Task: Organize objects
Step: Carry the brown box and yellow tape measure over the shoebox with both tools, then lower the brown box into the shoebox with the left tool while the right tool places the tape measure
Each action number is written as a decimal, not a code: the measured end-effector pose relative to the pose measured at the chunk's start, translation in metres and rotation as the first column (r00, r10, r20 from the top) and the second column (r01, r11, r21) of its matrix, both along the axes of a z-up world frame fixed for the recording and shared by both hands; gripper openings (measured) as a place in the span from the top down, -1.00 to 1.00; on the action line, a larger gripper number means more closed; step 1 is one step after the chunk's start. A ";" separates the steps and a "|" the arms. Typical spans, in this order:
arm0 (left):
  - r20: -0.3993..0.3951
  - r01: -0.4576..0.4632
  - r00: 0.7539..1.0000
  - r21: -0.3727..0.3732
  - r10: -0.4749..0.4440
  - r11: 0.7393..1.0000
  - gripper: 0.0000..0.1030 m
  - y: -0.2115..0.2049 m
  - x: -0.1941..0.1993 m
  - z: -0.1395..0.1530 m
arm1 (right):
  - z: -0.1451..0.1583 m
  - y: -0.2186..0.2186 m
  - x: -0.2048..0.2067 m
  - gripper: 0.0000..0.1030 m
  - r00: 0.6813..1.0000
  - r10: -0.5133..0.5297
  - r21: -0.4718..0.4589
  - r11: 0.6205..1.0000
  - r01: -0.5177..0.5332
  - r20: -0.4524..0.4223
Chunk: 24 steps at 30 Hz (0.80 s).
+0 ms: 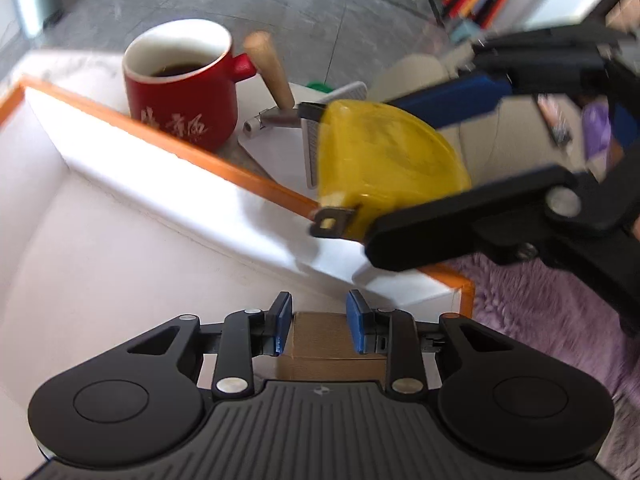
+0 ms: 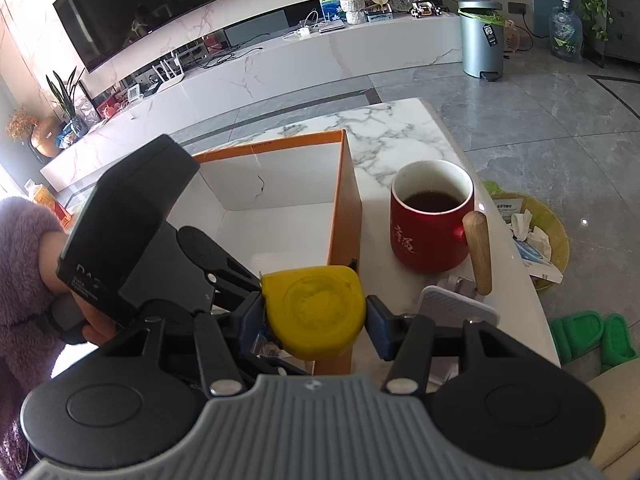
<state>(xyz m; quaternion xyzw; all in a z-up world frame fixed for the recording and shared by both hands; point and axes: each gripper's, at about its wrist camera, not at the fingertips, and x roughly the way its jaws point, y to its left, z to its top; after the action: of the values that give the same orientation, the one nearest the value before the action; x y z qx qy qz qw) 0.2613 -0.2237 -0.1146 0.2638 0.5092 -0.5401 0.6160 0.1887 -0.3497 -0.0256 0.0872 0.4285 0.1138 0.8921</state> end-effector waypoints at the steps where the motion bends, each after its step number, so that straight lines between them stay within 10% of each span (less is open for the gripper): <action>1: 0.032 0.022 0.999 0.014 -0.022 1.000 0.36 -0.002 -0.004 0.002 | 0.000 0.000 0.000 -0.10 1.000 0.000 -0.001 1.000 0.000 0.001; 6: 0.114 0.073 0.990 0.041 -0.077 0.996 0.37 -0.004 -0.019 0.006 | 0.003 0.001 0.001 -0.10 1.000 0.027 -0.028 0.999 -0.026 0.006; 13: 0.146 -0.069 0.986 -0.037 0.074 0.997 0.37 0.025 -0.016 0.012 | 0.012 0.013 -0.003 -0.10 0.960 0.280 -0.221 0.936 -0.274 -0.006; 24: 0.090 -0.285 0.948 -0.183 0.304 0.941 0.37 0.070 -0.012 0.046 | 0.007 0.066 -0.004 -0.10 0.637 0.717 -0.461 0.481 -0.746 -0.282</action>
<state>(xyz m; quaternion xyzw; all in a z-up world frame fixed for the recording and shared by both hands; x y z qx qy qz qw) 0.2498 -0.1533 -0.0682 0.1627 0.4588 -0.4664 0.7386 0.1845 -0.2835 -0.0184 -0.3545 0.4601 0.3549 0.7326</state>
